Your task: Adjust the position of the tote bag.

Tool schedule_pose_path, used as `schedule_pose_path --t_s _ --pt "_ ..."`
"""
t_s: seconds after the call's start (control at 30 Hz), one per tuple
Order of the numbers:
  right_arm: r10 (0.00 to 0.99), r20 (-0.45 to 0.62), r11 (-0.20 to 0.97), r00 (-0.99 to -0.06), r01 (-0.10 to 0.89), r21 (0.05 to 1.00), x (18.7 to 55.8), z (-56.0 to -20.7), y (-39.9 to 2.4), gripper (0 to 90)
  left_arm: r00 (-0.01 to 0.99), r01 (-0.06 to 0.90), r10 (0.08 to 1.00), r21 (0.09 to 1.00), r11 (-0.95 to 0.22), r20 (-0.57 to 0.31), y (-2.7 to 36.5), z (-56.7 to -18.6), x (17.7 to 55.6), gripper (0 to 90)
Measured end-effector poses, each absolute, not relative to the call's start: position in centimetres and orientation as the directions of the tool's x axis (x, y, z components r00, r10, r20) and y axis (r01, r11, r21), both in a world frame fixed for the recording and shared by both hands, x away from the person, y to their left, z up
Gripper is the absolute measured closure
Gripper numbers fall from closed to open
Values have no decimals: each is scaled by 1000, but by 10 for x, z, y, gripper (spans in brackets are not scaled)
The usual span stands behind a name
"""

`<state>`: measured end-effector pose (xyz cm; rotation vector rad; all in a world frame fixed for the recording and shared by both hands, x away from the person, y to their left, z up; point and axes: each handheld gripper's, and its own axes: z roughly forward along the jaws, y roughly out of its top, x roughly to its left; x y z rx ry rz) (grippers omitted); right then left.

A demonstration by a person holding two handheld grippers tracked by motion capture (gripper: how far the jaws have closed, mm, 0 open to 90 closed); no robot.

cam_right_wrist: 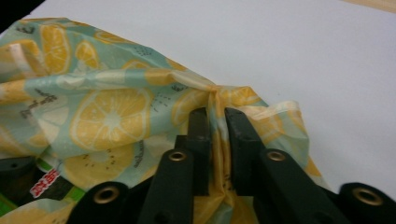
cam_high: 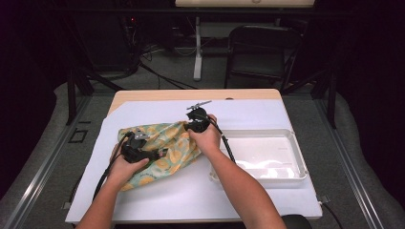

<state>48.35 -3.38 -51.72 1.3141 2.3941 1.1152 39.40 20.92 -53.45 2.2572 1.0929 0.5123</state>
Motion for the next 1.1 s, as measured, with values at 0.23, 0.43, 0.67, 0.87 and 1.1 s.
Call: schedule_pose_path --t_s 0.23,0.43,0.67,0.87,1.1 --pt "744 242 279 -623 618 735 466 -503 -44 594 593 579 800 645 -499 87 209 -538 396 453" --pt "723 217 263 -656 552 791 441 -476 -66 532 602 573 795 653 -496 76 208 -540 395 545" --pt "709 192 195 -678 450 871 405 -448 -86 533 623 573 781 660 -485 33 208 -541 396 697" --pt "633 167 249 -756 403 881 374 -451 -68 536 630 574 777 663 -480 16 208 -542 397 826" --pt "555 118 381 -823 378 844 356 -478 -36 553 624 581 781 669 -463 -1 209 -542 399 893"
